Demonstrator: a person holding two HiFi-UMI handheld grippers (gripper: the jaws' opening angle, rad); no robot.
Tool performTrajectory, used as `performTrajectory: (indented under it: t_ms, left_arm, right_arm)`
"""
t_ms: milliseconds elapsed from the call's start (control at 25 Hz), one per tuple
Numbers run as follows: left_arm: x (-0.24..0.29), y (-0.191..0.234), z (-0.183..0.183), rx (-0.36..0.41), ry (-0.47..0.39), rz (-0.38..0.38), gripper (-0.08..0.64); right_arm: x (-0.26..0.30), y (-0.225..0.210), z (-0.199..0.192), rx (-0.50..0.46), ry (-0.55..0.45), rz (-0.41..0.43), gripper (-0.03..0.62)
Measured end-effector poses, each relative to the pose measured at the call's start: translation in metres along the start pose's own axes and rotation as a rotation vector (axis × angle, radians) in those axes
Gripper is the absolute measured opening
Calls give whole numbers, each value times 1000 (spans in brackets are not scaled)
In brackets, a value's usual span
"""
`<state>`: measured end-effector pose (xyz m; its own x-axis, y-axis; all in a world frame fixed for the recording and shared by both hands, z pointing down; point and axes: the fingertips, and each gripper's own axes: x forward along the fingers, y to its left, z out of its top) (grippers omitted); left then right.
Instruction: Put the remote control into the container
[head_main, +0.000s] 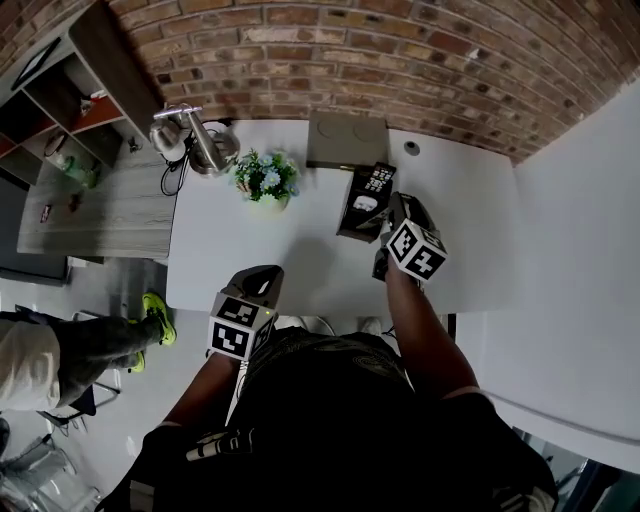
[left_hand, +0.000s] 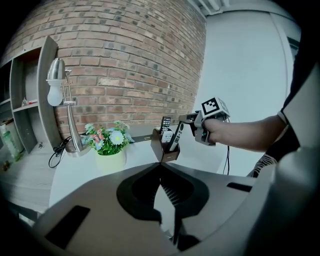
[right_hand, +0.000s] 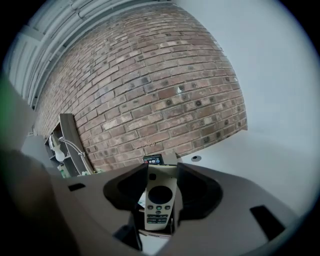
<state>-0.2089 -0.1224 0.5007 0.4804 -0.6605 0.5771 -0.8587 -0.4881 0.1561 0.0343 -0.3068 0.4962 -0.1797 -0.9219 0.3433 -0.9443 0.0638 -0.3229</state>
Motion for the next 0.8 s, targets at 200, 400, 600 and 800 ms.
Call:
performTrajectory:
  t_ms: [200, 400, 600, 800]
  left_arm:
    - [-5, 4, -6, 5, 5, 1, 5]
    - [-6, 5, -8, 9, 5, -9, 5]
    - [-4, 1, -7, 18, 2, -28, 5]
    - [-2, -4, -9, 28, 7, -52, 5]
  right_arm:
    - [-3, -4, -25, 2, 48, -23, 189]
    - [-11, -7, -41, 16, 107, -39, 189]
    - [-17, -5, -58, 17, 177, -21, 189]
    - [-17, -9, -72, 9, 259, -7, 190]
